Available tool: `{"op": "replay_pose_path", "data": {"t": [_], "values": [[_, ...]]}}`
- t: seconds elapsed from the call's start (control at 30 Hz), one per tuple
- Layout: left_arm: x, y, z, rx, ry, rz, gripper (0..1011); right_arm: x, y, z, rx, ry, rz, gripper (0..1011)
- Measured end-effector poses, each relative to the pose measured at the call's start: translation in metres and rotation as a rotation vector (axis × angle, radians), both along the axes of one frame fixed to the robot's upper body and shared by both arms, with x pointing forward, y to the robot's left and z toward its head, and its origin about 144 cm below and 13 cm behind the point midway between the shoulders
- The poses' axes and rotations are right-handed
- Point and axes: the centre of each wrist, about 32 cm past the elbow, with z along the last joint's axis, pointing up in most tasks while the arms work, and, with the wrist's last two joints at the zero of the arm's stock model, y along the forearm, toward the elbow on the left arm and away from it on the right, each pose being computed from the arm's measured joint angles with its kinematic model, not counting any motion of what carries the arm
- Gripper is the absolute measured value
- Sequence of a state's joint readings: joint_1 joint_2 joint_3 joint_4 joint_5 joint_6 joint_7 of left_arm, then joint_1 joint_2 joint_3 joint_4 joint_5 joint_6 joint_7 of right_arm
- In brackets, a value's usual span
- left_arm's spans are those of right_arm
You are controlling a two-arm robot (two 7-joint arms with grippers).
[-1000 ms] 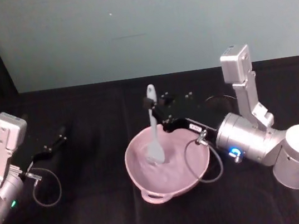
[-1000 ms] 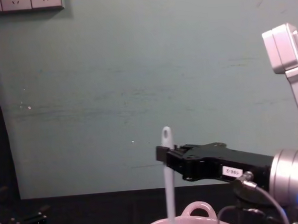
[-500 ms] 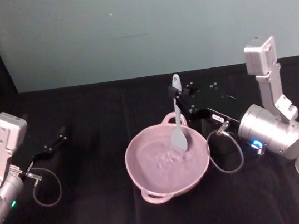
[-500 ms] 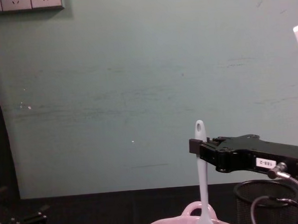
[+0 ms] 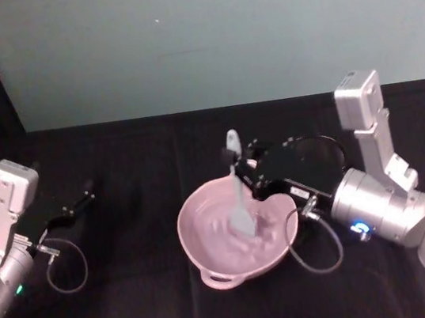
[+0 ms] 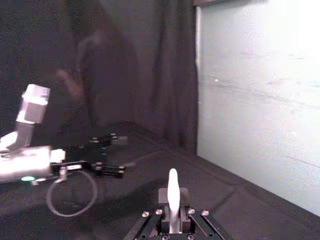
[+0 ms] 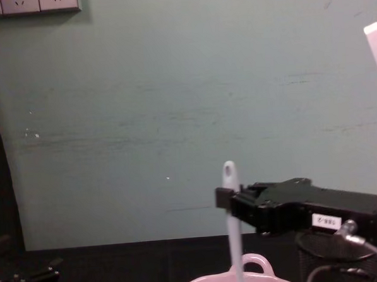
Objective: Use the one hand to pick up the spoon and stir the clear water in the bowl.
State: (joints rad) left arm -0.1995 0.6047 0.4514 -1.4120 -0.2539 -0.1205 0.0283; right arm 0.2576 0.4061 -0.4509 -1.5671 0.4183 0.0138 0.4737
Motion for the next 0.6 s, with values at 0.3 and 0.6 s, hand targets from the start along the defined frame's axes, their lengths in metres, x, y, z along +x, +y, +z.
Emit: {"op": "replay_pose_path", "data": {"t": [0.3, 0.6], "values": [[0.0, 0.0, 0.0, 0.0, 0.0, 0.0, 1005, -0.01, 0.018, -0.001, 0.019, 0.004, 0.06, 114], [0.0, 0.0, 0.0, 0.0, 0.0, 0.0, 1005, 0.003, 0.032, -0.006, 0.05, 0.014, 0.064, 114]]}}
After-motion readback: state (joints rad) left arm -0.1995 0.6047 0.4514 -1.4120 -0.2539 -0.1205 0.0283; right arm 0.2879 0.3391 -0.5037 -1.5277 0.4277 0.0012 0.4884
